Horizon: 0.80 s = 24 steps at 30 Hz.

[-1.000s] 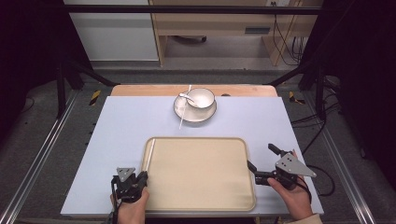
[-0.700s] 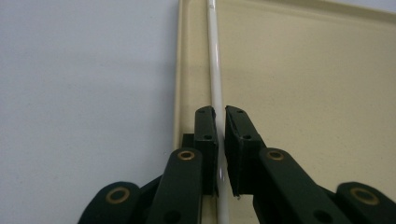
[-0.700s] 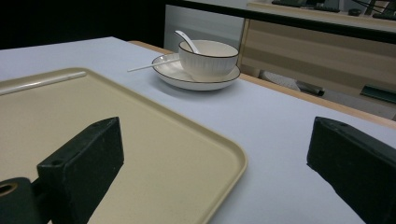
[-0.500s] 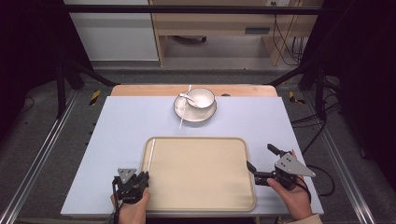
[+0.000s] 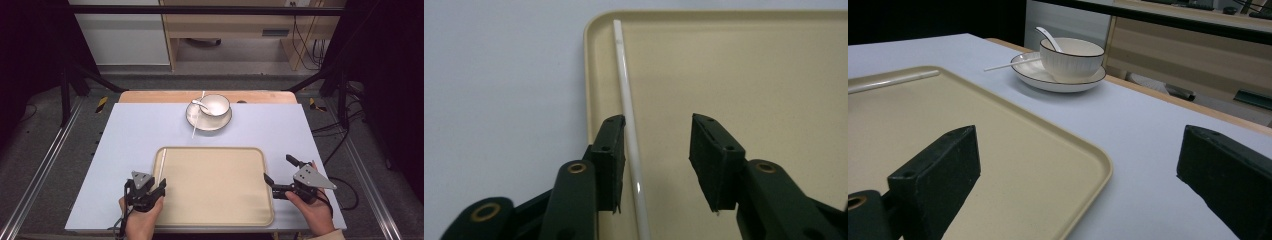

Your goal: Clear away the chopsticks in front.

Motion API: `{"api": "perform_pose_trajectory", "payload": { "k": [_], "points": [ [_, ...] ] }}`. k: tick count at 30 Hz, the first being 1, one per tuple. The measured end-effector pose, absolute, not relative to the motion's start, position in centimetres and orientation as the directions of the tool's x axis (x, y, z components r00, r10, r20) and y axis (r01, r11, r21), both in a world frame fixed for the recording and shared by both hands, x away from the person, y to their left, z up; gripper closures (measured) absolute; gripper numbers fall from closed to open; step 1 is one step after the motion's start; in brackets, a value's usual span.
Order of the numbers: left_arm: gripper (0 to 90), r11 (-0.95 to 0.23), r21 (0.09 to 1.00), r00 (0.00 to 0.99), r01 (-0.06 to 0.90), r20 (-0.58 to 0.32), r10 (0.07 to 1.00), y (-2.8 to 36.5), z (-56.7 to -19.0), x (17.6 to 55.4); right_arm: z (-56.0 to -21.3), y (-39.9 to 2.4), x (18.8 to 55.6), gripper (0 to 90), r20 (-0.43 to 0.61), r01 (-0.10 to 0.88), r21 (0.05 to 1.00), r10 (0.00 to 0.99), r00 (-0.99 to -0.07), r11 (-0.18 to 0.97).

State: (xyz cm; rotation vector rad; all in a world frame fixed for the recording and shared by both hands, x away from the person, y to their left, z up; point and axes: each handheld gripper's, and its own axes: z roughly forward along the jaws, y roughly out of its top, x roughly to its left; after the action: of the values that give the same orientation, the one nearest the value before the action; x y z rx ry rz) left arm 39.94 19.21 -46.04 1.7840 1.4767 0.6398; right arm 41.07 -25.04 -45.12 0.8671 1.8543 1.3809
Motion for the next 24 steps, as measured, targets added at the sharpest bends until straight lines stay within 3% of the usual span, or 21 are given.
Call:
{"api": "perform_pose_trajectory", "payload": {
  "k": [9,16,24],
  "points": [
    [40.0,-0.158,0.801,0.309,0.577,-0.035,0.951,19.1,-44.5,42.8,-45.1,-25.1,41.1,3.3,-0.117,0.123,0.968,0.824,-0.554,0.220],
    [22.1,-0.287,0.798,0.434,0.529,0.036,0.900,18.1,-42.3,45.9,-45.1,-25.4,41.2,3.1,-0.126,0.124,0.966,0.836,-0.534,0.225],
    [18.5,-0.383,0.804,0.536,0.454,0.097,0.839,17.0,-40.7,51.2,-45.2,-25.4,41.2,3.1,-0.131,0.125,0.965,0.840,-0.526,0.229]
  ]
}}
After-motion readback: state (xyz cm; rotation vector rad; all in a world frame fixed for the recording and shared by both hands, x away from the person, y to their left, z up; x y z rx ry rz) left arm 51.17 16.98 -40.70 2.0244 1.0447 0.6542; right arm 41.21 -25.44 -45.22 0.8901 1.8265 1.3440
